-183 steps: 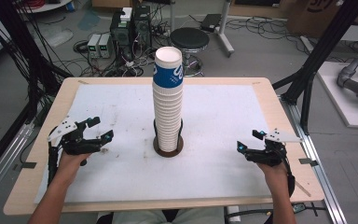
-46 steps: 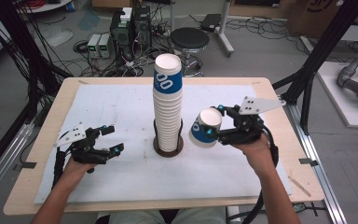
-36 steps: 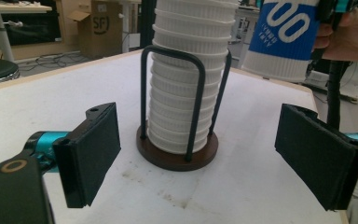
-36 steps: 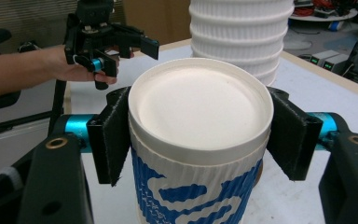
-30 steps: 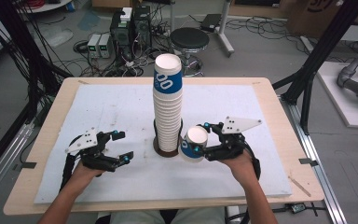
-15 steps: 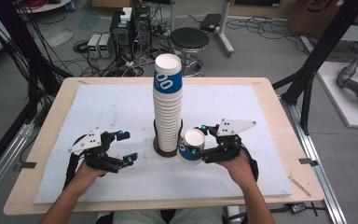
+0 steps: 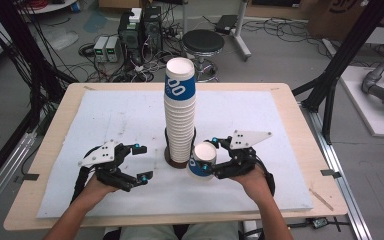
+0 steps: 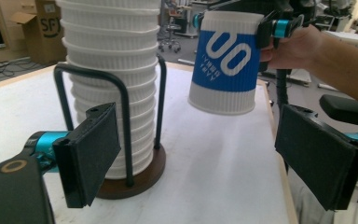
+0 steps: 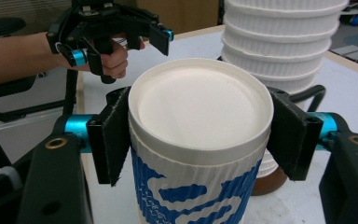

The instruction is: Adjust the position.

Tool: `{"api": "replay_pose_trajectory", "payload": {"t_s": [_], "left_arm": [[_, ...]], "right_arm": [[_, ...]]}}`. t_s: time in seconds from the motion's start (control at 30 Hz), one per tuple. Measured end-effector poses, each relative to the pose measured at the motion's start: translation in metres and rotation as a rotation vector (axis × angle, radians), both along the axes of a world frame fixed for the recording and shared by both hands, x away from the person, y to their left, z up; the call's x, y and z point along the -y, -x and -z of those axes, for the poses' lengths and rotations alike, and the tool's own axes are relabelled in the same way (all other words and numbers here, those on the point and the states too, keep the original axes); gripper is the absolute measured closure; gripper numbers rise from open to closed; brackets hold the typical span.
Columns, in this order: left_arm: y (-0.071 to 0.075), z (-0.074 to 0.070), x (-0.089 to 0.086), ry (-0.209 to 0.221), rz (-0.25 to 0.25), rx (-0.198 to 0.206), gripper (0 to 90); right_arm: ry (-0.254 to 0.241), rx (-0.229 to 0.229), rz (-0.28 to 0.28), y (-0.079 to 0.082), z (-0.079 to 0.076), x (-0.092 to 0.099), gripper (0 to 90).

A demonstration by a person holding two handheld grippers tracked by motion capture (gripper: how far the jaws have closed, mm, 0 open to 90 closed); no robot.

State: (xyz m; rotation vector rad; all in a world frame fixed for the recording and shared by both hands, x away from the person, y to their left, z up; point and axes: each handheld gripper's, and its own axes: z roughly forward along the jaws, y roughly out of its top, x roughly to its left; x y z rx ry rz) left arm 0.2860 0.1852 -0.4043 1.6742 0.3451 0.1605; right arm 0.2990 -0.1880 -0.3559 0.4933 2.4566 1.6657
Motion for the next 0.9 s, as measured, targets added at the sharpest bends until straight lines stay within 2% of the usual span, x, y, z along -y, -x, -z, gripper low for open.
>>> {"api": "replay_pose_trajectory", "payload": {"t_s": [0.1,0.43,0.57,0.73,0.9], "left_arm": [[0.004,-0.002,0.006,0.008,0.024,0.007,13.8],[0.016,-0.005,0.039,-0.014,0.128,0.025,13.7],[0.019,-0.004,0.05,-0.038,0.15,0.035,13.8],[0.019,-0.003,0.057,-0.036,0.159,0.038,13.7],[0.021,-0.002,0.066,-0.035,0.197,0.037,13.7]], "right_arm": [[-0.007,0.007,-0.015,0.003,-0.001,-0.004,30.7],[-0.021,0.014,-0.095,0.013,-0.005,-0.017,30.7],[-0.021,0.021,-0.12,0.016,-0.004,-0.022,30.7],[-0.041,0.008,-0.16,0.02,-0.004,-0.026,30.7],[-0.06,0.003,-0.193,0.022,-0.001,-0.031,30.7]]}}
